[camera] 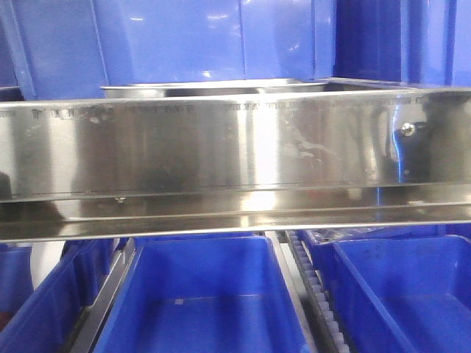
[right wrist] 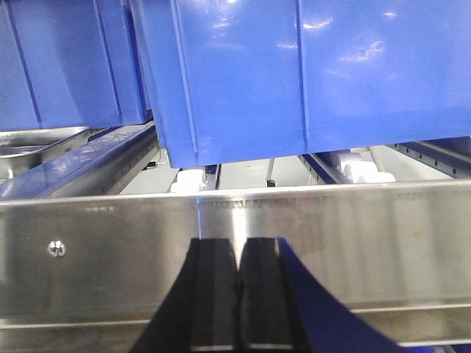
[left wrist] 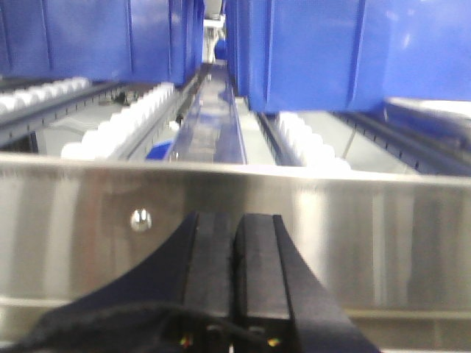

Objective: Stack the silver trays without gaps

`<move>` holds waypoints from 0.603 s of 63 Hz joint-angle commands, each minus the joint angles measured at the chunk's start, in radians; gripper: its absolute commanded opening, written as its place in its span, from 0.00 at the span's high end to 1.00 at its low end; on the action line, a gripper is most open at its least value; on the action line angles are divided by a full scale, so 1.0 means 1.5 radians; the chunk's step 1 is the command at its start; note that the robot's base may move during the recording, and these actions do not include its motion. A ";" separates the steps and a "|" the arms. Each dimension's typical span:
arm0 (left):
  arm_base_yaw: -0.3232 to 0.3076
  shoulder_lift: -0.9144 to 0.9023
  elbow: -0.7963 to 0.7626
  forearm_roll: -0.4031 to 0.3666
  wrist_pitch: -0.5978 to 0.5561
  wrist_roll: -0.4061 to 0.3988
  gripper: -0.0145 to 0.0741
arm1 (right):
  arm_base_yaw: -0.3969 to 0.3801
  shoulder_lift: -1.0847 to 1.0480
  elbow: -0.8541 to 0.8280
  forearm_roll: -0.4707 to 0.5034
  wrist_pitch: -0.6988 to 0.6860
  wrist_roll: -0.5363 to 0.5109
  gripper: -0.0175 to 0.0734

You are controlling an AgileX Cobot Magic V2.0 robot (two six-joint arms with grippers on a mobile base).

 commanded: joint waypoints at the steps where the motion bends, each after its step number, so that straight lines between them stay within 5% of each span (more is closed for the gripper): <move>1: 0.001 -0.011 -0.002 -0.004 -0.088 0.000 0.89 | -0.003 -0.012 0.000 -0.004 -0.073 -0.009 0.75; 17: 0.001 0.000 -0.045 -0.004 -0.192 0.000 0.89 | -0.003 -0.012 -0.041 0.016 -0.139 -0.009 0.75; 28: 0.001 0.056 -0.235 0.026 -0.024 0.000 0.87 | -0.003 0.009 -0.201 0.016 0.002 -0.009 0.71; 38: -0.010 0.171 -0.418 0.028 0.097 0.001 0.62 | -0.003 0.098 -0.342 0.016 0.060 -0.009 0.40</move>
